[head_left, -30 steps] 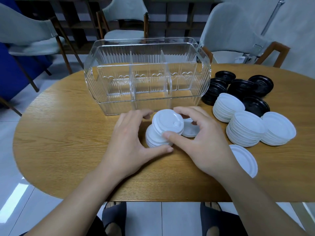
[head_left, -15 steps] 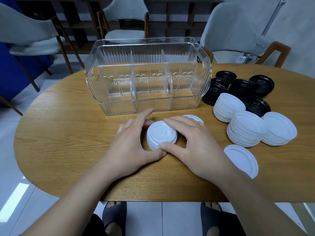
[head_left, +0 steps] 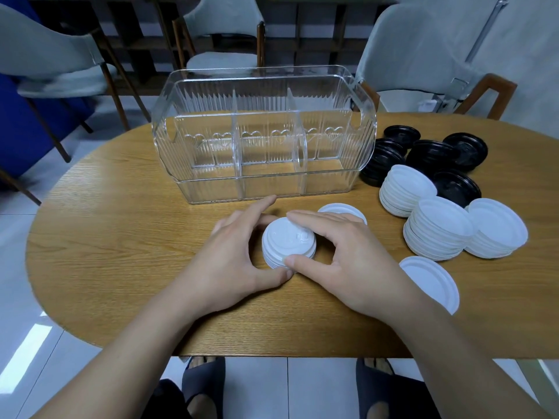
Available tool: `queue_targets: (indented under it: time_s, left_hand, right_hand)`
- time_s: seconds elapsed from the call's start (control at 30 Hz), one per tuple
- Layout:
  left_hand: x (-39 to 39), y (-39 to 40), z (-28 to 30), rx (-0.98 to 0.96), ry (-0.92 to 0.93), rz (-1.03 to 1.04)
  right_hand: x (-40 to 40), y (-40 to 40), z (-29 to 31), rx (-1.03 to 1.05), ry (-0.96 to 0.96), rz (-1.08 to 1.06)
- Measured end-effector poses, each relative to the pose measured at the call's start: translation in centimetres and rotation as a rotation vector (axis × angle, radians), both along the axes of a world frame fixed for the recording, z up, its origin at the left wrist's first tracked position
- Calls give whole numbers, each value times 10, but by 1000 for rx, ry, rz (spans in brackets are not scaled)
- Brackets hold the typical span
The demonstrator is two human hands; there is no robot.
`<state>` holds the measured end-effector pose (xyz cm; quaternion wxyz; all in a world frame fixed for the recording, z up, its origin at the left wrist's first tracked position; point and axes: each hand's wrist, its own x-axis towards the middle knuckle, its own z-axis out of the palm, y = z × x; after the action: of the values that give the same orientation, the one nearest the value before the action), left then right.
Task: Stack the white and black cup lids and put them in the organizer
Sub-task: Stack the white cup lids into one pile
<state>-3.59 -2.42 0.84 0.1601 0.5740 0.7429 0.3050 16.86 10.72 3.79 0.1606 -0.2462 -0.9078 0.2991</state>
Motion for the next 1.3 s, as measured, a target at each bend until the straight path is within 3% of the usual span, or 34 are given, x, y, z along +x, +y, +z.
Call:
queue_targets:
  time_s: [0.33,0.53,0.83,1.0,1.17,1.3]
  left_hand:
    - [2,-1,-4,34,14,18]
    - [4,1,-2,31,24,42]
    - [6,0,2,16,23,38]
    - [4,0,0,35,60,-4]
    - [6,-1,2,78,63,-24]
    - [9,2,6,114,19,-44]
  right_hand:
    - [-6,-15,0,117,58,-135]
    - [-2,-6,1,-138,46,-152]
    - [0,3,1,-242,26,-54]
    - [4,1,3,-36,30,-94]
    - [16,16,7,66,99,-204]
    - [22,20,6,92,50,-244]
